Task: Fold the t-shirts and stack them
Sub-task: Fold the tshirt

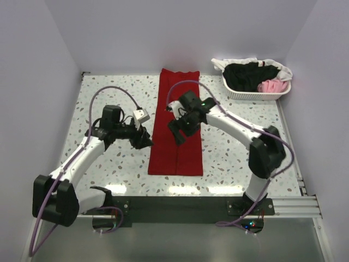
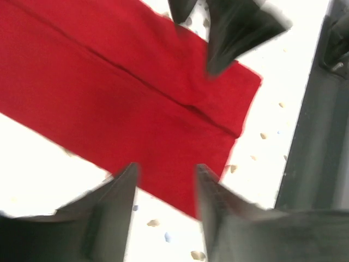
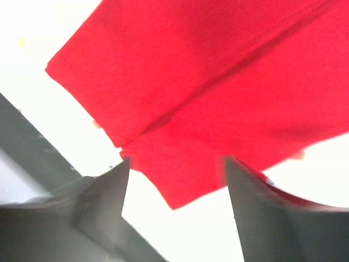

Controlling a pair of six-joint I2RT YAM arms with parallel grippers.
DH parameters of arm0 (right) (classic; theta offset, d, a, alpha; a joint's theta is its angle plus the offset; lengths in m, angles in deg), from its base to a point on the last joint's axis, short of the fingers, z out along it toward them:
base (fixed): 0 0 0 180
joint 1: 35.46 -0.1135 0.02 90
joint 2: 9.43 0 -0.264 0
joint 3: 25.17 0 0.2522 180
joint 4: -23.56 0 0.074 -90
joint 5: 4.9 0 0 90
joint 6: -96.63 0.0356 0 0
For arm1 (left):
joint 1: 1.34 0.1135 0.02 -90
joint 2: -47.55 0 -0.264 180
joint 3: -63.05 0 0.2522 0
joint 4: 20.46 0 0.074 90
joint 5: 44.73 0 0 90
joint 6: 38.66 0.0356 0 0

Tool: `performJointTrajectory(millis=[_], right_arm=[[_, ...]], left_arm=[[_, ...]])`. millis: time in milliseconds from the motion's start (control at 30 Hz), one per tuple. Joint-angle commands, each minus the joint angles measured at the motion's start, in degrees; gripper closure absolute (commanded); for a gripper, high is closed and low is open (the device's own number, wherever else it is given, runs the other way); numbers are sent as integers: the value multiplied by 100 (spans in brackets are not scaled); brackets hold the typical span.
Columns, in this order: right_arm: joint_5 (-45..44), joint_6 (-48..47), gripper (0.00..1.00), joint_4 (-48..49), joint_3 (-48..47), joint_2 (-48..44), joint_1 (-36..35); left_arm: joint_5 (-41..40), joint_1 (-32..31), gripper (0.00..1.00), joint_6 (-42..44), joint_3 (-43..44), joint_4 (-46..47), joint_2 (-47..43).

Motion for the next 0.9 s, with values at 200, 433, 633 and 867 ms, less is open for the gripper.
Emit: performJointTrajectory(millis=[200, 433, 633, 867], right_arm=[[-968, -3080, 3, 2215, 1150, -2985, 153], [888, -5466, 1, 486, 2298, -3461, 109], [862, -6399, 23, 1100, 4173, -3814, -251], [889, -6592, 53, 1418, 4483, -3313, -357]], left_arm=[[250, 55, 0, 2861, 928, -545, -1018], [533, -349, 12, 6807, 668, -2890, -649], [-196, -883, 43, 7835, -1213, -1855, -1386], [-610, -1500, 63, 7888, -1612, -1451, -747]])
